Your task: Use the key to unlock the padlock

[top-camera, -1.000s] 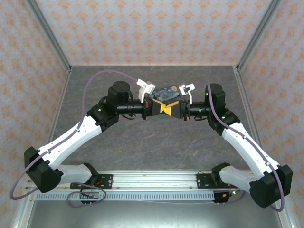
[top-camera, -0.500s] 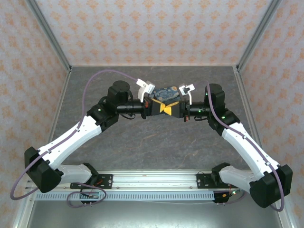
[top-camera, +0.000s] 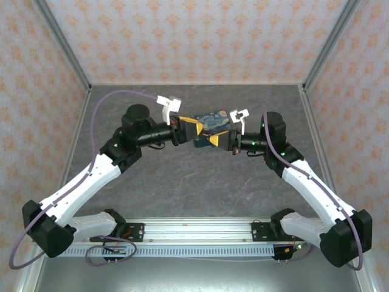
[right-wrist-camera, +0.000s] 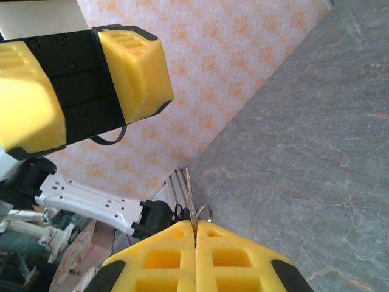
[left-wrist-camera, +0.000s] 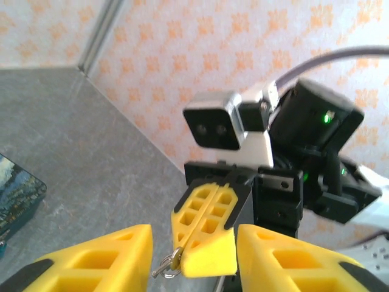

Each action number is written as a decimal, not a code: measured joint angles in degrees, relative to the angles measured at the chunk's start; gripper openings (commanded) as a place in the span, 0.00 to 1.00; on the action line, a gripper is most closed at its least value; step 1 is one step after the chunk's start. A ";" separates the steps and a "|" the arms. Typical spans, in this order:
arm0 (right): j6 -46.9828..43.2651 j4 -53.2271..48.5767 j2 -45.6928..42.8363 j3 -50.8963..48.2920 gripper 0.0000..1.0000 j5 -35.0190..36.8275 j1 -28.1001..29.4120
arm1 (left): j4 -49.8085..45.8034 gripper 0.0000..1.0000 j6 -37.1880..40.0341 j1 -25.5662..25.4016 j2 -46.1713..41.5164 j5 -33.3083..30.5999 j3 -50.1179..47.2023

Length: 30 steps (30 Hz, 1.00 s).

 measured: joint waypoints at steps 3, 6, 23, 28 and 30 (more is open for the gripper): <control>4.50 5.33 -0.66 -1.81 0.00 1.79 0.00 | 4.17 0.56 -3.15 0.31 -1.31 -1.86 -3.32; 9.35 11.72 -1.66 -3.28 0.00 3.43 0.00 | 10.08 0.58 -7.67 0.31 -1.68 -3.34 -7.58; 17.20 20.83 -2.25 -3.67 0.00 7.52 2.84 | 23.78 0.54 -16.39 -2.38 5.07 -4.79 -9.84; 16.85 20.37 -2.34 -3.67 0.00 8.94 2.91 | 23.85 0.54 -16.26 -2.75 5.03 -6.34 -9.77; 16.26 19.37 -2.64 -3.67 0.00 9.84 2.99 | 23.23 0.55 -15.82 -2.75 4.68 -7.10 -9.77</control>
